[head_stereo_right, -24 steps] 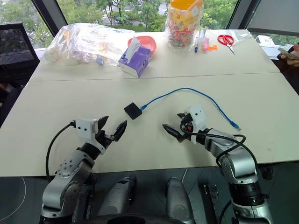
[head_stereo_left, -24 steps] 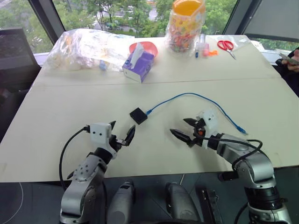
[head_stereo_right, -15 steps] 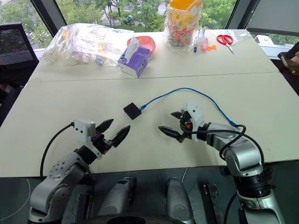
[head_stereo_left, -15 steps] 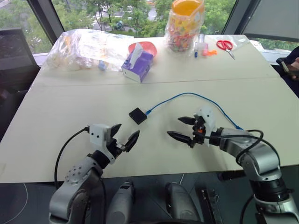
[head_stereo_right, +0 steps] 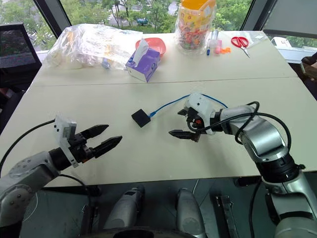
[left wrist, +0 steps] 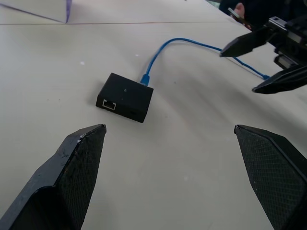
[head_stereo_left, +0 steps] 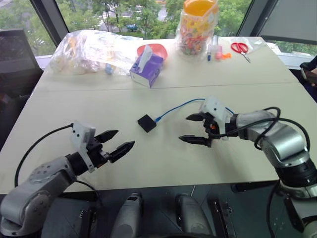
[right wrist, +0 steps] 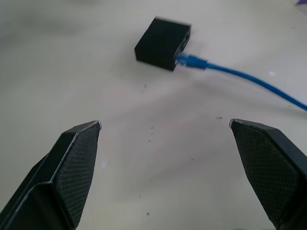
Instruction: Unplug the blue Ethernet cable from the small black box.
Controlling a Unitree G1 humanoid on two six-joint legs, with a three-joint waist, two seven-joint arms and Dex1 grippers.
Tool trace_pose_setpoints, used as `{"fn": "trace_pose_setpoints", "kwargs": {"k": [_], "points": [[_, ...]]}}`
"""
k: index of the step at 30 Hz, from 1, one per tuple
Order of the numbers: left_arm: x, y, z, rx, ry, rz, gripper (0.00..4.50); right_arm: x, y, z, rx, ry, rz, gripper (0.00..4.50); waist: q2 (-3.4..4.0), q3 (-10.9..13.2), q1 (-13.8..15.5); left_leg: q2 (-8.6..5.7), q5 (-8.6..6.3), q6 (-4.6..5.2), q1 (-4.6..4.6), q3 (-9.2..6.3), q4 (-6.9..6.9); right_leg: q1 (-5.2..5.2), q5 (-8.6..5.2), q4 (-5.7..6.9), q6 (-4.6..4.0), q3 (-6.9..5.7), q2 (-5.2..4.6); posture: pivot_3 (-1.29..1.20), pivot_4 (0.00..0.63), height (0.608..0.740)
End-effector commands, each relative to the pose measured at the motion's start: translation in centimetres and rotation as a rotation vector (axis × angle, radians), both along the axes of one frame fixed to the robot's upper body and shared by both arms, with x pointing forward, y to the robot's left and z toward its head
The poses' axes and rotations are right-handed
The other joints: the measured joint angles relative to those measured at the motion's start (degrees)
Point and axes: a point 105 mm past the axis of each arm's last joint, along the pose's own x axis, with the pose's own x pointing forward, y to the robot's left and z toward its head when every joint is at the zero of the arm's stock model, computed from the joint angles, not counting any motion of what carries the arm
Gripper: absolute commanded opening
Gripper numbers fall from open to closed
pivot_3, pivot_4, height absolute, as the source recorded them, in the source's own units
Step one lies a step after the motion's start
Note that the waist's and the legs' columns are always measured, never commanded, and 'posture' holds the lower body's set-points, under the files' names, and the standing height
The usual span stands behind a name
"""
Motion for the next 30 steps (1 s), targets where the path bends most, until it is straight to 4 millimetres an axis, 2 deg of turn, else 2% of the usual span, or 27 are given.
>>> {"fn": "trace_pose_setpoints", "kwargs": {"k": [1, 6, 10, 17, 20, 25, 30], "points": [[0.4, 0.4, 1.4, 0.014, -0.04, -0.021, 4.45, 1.4, 0.5, 2.7, -0.027, -0.091, 0.043, 4.5, 0.0, 0.0, -0.07, 0.0, 0.0, 0.0, 0.0, 0.01, 0.0, -0.01, 0.01, 0.0, -0.02, 0.0, 0.0, 0.0, 0.15, 0.728], [1.2, 0.6, 2.0, 0.026, -0.075, -0.006, 4.45, 3.6, 1.5, 3.3, -0.151, -0.103, 0.136, 4.5, -0.01, 0.01, -0.31, 0.01, 0.0, 0.0, 0.0, 0.07, -0.02, -0.02, 0.02, 0.0, -0.03, 0.01, -0.02, 0.0, 0.15, 0.728], [1.7, 0.4, 2.1, 0.028, -0.107, 0.014, 4.45, 5.6, 3.9, 3.7, -0.234, -0.139, 0.257, 4.5, -0.01, 0.02, -0.55, 0.01, 0.0, 0.0, 0.0, 0.07, -0.1, -0.08, 0.04, 0.05, 0.0, 0.01, -0.01, 0.0, 0.15, 0.728], [1.8, 0.6, 2.5, 0.022, -0.155, 0.078, 4.45, 9.0, 7.6, 2.2, -0.47, -0.244, 0.407, 4.5, 0.0, 0.02, -1.75, 0.01, 0.02, 0.0, 0.06, 0.06, -0.1, -0.1, 0.12, 0.23, 0.12, 0.02, 0.04, 0.0, 0.15, 0.728], [1.1, 0.5, 2.5, 0.022, -0.168, 0.095, 4.45, 9.3, 9.3, 0.8, -0.537, -0.225, 0.451, 4.5, 0.0, 0.03, -1.93, 0.02, 0.02, -0.01, 0.11, 0.06, -0.15, -0.1, 0.12, 0.26, 0.14, 0.03, 0.05, 0.0, 0.15, 0.728], [0.5, 1.1, 2.8, 0.037, -0.182, 0.152, 4.45, 9.6, 10.3, -1.3, -0.651, -0.243, 0.47, 4.5, 0.02, 0.04, -1.77, 0.04, 0.02, -0.03, 0.16, 0.05, -0.18, -0.15, 0.11, 0.44, 0.12, 0.05, 0.09, 0.0, 0.15, 0.728], [-0.2, 1.7, 2.9, 0.046, -0.186, 0.205, 4.45, 9.3, 11.6, -2.6, -0.661, -0.209, 0.457, 4.5, 0.01, 0.03, -2.42, 0.05, 0.01, -0.07, 0.52, 0.05, -0.2, 0.01, 0.08, 0.69, 0.08, 0.11, 0.12, 0.0, 0.15, 0.728]]}}
